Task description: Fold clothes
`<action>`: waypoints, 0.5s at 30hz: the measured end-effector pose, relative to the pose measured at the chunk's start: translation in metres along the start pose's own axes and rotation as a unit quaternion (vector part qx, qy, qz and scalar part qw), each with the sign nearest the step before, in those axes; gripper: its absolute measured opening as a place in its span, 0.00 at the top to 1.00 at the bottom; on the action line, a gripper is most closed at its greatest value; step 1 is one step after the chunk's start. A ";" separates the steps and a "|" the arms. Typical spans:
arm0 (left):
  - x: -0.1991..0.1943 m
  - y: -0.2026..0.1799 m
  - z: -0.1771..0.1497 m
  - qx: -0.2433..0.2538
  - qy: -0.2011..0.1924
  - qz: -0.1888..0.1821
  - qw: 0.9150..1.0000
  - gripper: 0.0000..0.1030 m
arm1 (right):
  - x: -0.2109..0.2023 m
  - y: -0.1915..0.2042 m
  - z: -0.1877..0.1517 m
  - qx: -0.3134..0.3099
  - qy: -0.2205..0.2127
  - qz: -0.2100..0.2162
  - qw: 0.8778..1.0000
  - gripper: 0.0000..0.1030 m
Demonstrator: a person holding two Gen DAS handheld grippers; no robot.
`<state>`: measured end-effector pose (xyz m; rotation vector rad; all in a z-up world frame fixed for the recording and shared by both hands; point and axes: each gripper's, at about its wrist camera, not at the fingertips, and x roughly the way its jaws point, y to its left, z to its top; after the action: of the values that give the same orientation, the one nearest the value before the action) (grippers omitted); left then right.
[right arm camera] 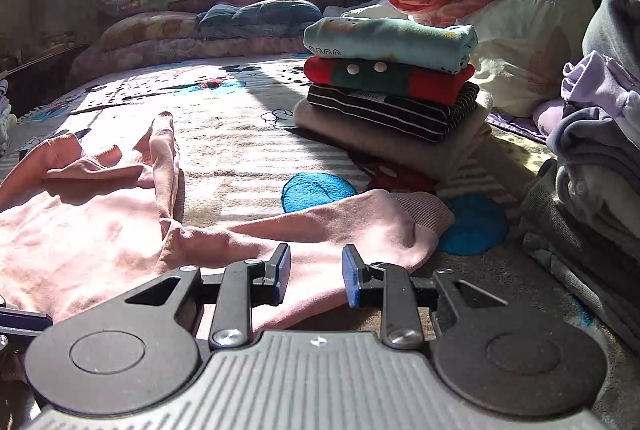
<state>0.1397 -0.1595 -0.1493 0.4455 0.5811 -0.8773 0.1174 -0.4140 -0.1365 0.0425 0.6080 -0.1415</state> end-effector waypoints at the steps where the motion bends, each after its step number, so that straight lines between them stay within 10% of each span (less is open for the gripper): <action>1: 0.000 -0.001 0.000 0.001 0.000 0.001 1.000 0.93 | 0.007 0.004 -0.009 -0.016 0.018 -0.005 1.000 0.71; 9: -0.002 0.004 0.000 -0.006 0.001 -0.007 1.000 0.93 | 0.005 0.012 -0.016 -0.005 0.038 -0.011 0.999 0.71; 15: -0.034 0.043 0.006 -0.100 -0.047 -0.051 0.993 0.78 | -0.018 0.012 0.004 0.049 -0.005 0.015 0.999 0.70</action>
<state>0.1599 -0.1190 -0.1175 0.1931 0.6016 -0.9219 0.1069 -0.4000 -0.1230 0.1459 0.5891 -0.1418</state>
